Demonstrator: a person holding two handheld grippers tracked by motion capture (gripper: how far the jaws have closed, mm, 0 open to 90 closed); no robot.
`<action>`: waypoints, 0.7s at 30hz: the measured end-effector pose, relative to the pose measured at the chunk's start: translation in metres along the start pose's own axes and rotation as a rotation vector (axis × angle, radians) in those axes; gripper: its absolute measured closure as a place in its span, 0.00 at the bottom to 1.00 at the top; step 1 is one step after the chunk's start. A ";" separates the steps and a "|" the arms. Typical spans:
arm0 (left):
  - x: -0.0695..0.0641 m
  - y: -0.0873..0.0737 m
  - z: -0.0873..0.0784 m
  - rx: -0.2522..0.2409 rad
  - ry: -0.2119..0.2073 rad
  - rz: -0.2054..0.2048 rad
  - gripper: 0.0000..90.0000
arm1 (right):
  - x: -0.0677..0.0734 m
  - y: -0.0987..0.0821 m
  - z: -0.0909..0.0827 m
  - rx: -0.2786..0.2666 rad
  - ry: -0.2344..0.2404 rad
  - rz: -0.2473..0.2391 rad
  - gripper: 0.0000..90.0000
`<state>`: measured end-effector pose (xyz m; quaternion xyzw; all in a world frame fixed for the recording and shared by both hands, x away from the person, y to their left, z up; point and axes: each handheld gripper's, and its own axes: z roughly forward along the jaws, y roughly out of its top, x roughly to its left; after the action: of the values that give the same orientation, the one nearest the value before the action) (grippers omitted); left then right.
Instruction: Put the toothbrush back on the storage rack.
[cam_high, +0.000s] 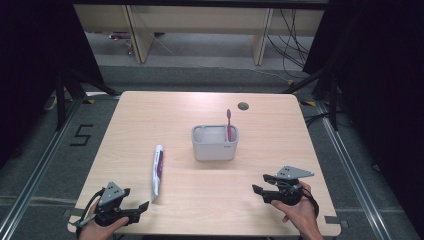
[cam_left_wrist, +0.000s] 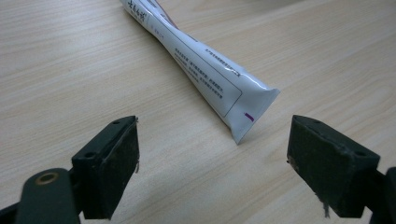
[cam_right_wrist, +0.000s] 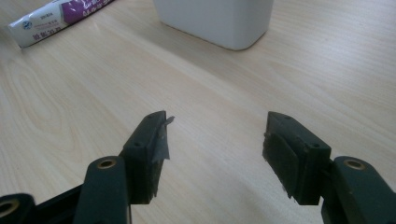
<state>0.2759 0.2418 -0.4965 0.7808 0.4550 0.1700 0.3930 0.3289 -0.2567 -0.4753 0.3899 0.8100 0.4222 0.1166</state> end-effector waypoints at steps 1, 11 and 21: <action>0.000 0.000 0.001 -0.005 0.000 -0.002 0.18 | 0.001 -0.001 0.000 -0.010 -0.015 0.000 0.45; 0.000 0.000 0.000 0.004 0.005 -0.001 0.18 | 0.007 -0.011 -0.007 0.014 -0.018 0.017 0.43; 0.000 0.000 0.000 0.001 0.001 -0.001 0.18 | 0.013 -0.021 -0.012 0.029 -0.049 -0.012 0.41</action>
<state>0.2761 0.2417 -0.4964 0.7808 0.4555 0.1700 0.3925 0.3026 -0.2613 -0.4818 0.3970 0.8153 0.3999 0.1332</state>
